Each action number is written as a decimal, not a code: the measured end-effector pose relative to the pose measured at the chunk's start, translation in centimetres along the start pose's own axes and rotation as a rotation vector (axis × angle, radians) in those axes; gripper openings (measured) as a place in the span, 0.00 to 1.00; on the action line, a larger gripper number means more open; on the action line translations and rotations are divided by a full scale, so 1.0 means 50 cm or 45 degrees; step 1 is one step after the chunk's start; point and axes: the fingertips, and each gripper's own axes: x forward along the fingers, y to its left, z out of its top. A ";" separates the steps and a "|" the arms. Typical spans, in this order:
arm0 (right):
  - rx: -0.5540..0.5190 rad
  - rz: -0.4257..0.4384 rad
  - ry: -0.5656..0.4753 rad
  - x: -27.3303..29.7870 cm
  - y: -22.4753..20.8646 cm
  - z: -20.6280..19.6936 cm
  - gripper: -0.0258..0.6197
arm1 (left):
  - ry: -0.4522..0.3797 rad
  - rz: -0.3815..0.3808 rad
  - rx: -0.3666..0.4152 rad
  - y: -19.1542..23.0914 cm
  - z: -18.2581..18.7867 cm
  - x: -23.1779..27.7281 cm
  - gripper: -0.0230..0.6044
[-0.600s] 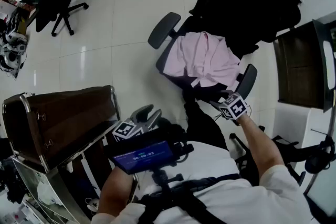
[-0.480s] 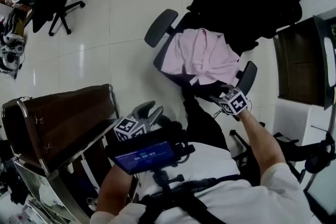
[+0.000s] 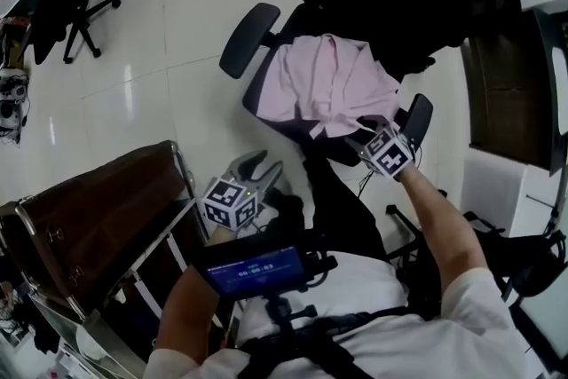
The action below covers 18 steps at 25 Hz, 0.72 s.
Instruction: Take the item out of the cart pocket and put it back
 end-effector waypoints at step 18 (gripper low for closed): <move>-0.199 -0.032 0.075 0.096 -0.125 0.021 0.43 | 0.220 -0.077 0.230 0.068 -0.024 0.225 0.44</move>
